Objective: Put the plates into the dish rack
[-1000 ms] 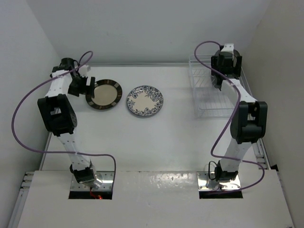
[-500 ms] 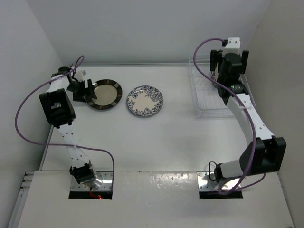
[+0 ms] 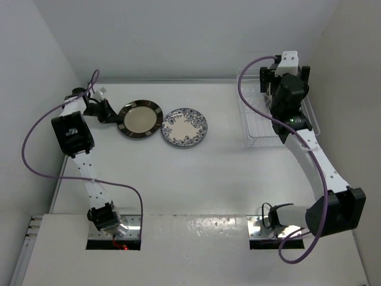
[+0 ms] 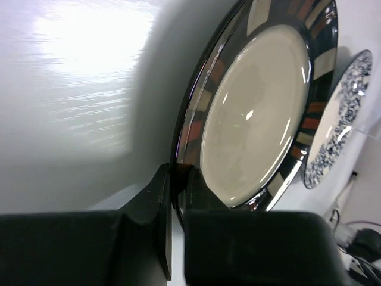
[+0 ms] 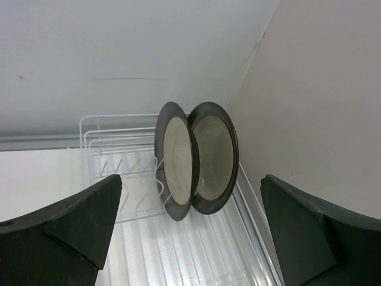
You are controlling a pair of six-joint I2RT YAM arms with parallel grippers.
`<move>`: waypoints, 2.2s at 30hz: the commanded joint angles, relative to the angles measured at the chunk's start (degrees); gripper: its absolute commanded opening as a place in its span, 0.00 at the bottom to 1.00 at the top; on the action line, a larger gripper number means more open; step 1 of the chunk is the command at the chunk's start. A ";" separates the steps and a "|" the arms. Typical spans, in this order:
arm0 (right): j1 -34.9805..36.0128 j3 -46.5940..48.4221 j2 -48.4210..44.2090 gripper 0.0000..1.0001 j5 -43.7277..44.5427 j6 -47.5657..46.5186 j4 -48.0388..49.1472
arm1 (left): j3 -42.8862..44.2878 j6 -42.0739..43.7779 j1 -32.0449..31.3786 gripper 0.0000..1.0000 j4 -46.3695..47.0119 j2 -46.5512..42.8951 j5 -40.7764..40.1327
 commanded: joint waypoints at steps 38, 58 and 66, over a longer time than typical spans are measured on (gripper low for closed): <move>13.08 16.66 27.06 1.00 -63.29 17.30 -4.08 | -1.46 12.04 -9.38 0.00 -1.32 -34.92 13.20; 12.11 25.46 47.47 0.87 -74.36 41.56 19.36 | -4.36 9.76 -16.51 0.00 -1.32 -39.50 20.87; 14.83 16.60 44.32 0.00 -81.31 56.95 35.76 | -6.03 8.09 -16.51 0.00 0.79 -38.35 20.87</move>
